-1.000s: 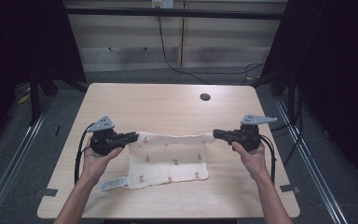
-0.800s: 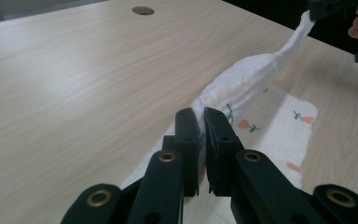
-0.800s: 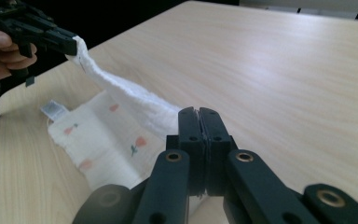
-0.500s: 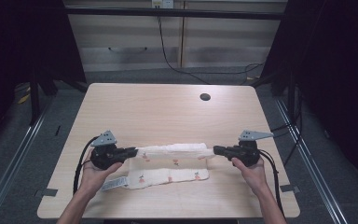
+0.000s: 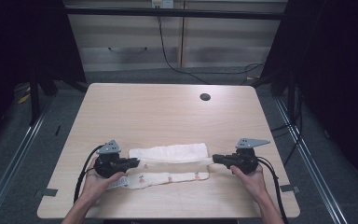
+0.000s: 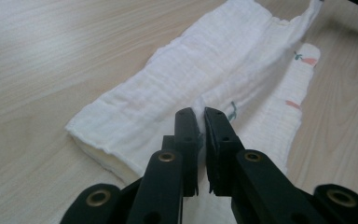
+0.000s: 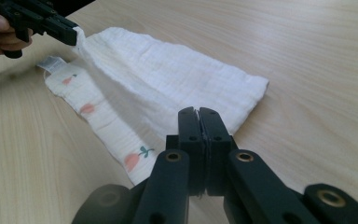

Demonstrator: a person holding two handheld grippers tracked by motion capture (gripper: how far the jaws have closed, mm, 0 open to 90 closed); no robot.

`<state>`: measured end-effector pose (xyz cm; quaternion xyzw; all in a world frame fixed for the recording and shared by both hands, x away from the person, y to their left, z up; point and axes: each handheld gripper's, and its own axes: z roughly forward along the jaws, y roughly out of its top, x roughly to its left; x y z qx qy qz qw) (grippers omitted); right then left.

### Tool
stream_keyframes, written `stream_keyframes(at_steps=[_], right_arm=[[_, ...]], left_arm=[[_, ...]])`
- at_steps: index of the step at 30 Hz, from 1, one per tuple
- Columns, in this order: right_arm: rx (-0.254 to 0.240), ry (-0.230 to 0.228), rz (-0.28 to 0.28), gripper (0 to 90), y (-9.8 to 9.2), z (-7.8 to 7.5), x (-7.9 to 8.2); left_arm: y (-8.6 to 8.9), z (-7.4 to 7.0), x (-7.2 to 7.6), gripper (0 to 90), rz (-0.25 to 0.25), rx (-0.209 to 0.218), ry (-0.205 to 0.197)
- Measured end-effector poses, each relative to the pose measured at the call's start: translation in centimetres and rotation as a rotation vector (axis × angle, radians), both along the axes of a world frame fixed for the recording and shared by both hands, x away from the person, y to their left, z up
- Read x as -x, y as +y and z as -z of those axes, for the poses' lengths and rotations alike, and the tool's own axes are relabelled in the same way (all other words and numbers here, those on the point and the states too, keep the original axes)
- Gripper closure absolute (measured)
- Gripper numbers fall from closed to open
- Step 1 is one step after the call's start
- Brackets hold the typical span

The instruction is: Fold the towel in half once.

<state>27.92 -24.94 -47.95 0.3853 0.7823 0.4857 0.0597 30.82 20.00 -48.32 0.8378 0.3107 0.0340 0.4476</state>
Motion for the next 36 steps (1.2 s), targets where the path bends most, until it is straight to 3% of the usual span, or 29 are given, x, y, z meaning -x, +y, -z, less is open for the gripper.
stream_keyframes(at_steps=[6, 10, 16, 20, 22, 24, 27, 32, 36], right_arm=[[0.007, 0.004, -0.008, 88.0, 0.0, 0.2, 0.4], [0.018, 0.018, -0.027, 85.6, 0.2, 0.4, 0.5], [-0.006, 0.014, -0.030, 79.6, 0.0, 0.1, 0.7], [-0.016, 0.006, -0.030, 77.3, 0.0, -0.1, 0.8], [-0.015, 0.010, -0.030, 77.1, 0.0, -0.1, 0.7], [-0.009, 0.006, -0.034, 77.1, 0.0, -0.1, 0.5], [-0.010, 0.007, -0.029, 77.1, 0.2, -0.1, 0.1], [-0.007, 0.023, -0.023, 76.2, 1.1, 0.5, -1.5], [0.042, 0.025, -0.027, 72.3, 2.3, 0.8, -3.0]], left_arm=[[-0.5, 0.5, 0.5, 83.4, 0.040, -0.030, 0.014], [-0.4, 0.6, 0.6, 78.4, 0.031, -0.039, 0.012], [0.3, 0.4, 1.0, 69.7, 0.027, -0.008, 0.022], [0.9, -0.2, 1.2, 67.1, 0.016, 0.046, 0.016], [1.0, -0.6, 1.3, 67.0, 0.020, 0.046, -0.003], [1.0, -0.8, 1.1, 65.8, 0.013, 0.050, -0.004], [0.9, -0.7, 0.5, 66.7, -0.016, 0.022, -0.016], [0.7, 0.1, -0.9, 67.6, -0.049, -0.002, 0.005], [1.3, 0.2, -2.1, 67.5, -0.085, -0.014, 0.007]])
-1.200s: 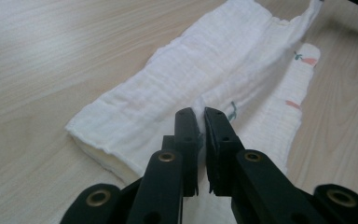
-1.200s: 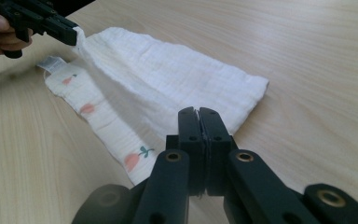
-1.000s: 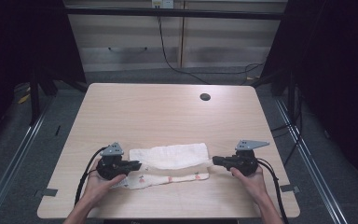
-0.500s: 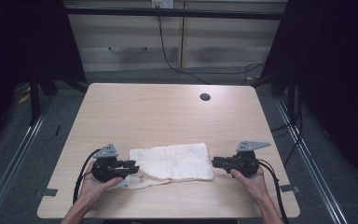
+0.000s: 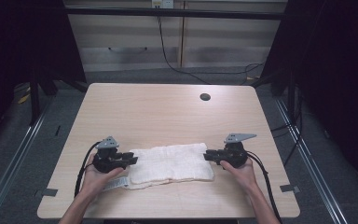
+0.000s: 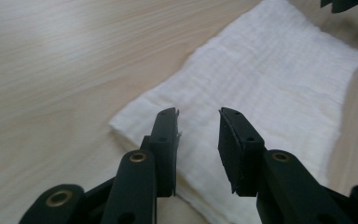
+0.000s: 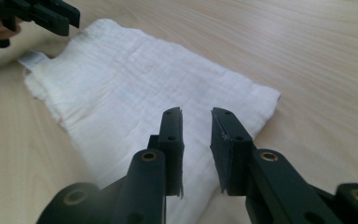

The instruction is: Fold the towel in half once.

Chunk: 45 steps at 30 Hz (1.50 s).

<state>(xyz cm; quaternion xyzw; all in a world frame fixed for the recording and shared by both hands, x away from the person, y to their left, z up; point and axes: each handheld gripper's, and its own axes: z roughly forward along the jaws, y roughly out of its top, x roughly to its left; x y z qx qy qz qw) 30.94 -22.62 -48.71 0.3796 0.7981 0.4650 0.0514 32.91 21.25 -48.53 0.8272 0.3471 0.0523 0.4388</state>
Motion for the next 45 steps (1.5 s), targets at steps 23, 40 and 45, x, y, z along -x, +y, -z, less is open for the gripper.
stream_keyframes(at_steps=[23, 40, 45], right_arm=[[0.098, 0.063, 0.045, 68.4, 1.1, 1.7, -7.0], [0.088, 0.084, 0.010, 87.5, 1.1, 1.9, -5.9], [0.075, 0.079, 0.007, 87.6, 0.7, 1.8, -5.3]], left_arm=[[-0.4, 1.9, -2.8, 75.9, -0.005, -0.039, 0.043], [-0.1, 1.2, -2.8, 64.5, -0.039, -0.012, 0.033], [0.8, 1.3, -3.5, 56.8, -0.085, 0.003, 0.041]])
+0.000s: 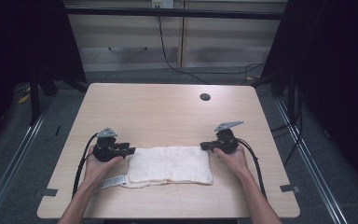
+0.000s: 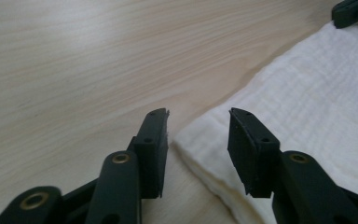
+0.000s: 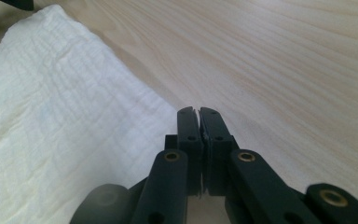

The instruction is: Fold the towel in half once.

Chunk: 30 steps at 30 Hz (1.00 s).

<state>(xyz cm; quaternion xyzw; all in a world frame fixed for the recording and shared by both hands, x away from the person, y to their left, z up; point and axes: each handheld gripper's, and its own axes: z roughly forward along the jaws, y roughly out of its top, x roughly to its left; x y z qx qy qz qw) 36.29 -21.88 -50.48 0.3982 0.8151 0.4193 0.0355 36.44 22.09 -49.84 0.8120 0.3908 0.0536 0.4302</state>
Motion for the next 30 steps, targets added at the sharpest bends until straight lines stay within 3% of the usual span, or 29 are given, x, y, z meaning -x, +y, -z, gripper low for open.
stream_keyframes(at_steps=[3, 7, 10, 14, 18, 19, 20, 30], right_arm=[[-0.001, -0.006, 0.003, 87.6, 0.0, -0.1, 0.1], [-0.005, -0.008, 0.007, 87.6, 0.0, 0.0, 0.1], [-0.005, -0.007, 0.008, 87.6, 0.0, 0.1, 0.2], [-0.011, -0.010, 0.010, 87.6, -0.1, 0.1, 0.2], [-0.020, -0.007, 0.016, 87.7, -0.3, 0.1, 0.1], [-0.021, -0.007, 0.018, 87.7, -0.3, 0.1, 0.2], [-0.020, -0.007, 0.018, 87.7, -0.3, 0.1, 0.2], [-0.050, -0.019, 0.034, 87.8, -0.8, -0.2, 0.6]], left_arm=[[0.4, 0.3, -0.4, 55.3, -0.007, 0.012, 0.003], [0.3, 0.8, -0.7, 54.3, 0.015, -0.010, 0.025], [0.4, 0.9, -0.8, 54.5, 0.020, -0.009, 0.015], [-0.4, 0.9, -0.4, 54.5, 0.079, -0.021, -0.001], [-1.2, 0.7, -0.1, 66.6, 0.120, -0.076, -0.017], [-1.3, 0.7, -0.1, 77.3, 0.146, -0.079, -0.015], [-1.3, 0.7, -0.1, 82.5, 0.159, -0.072, -0.009], [-1.6, 0.6, -0.1, 86.6, 0.146, -0.082, -0.004]])
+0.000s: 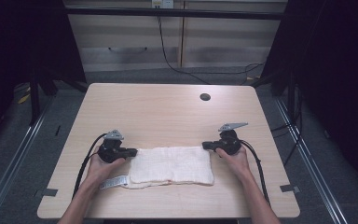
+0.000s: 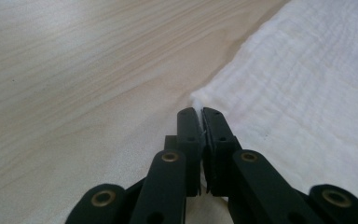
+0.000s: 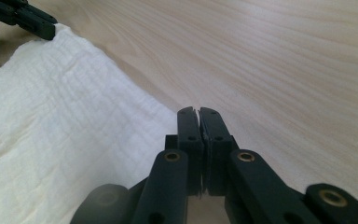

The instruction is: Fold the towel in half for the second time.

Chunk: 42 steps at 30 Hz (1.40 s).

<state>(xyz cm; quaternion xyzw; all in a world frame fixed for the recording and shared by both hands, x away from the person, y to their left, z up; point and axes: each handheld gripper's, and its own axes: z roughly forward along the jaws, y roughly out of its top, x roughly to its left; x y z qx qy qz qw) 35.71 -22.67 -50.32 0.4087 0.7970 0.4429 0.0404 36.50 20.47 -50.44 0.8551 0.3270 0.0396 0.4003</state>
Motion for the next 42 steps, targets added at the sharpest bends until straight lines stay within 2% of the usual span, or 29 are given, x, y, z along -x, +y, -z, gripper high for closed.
stream_keyframes(at_steps=[2, 6, 15, 17, 24, 26, 42], right_arm=[[-0.015, -0.011, -0.004, 87.9, 0.0, -0.2, 0.2], [-0.007, -0.026, -0.014, 87.9, 0.1, -0.8, 0.3], [-0.029, -0.082, -0.031, 87.8, 0.3, -2.2, 1.1], [-0.051, -0.092, -0.042, 87.8, 0.4, -2.7, 1.4], [-0.046, -0.120, -0.089, 87.8, 0.6, -3.8, 2.7], [-0.060, -0.123, -0.096, 87.8, 0.5, -3.9, 3.1], [-0.056, -0.106, -0.211, 87.8, 2.0, -4.0, 7.5]], left_arm=[[0.0, 0.0, 0.0, 86.6, -0.002, -0.002, 0.000], [0.2, 0.2, -0.2, 86.6, -0.006, 0.023, 0.013], [0.2, 0.2, -0.1, 86.6, -0.020, 0.023, 0.008], [0.2, 0.2, -0.1, 86.6, -0.022, 0.027, 0.013], [0.4, 0.4, -0.1, 86.8, -0.035, 0.050, 0.022], [0.4, 0.4, -0.2, 86.8, -0.038, 0.052, 0.025], [0.2, 0.4, 0.1, 86.9, -0.058, 0.039, 0.006]])
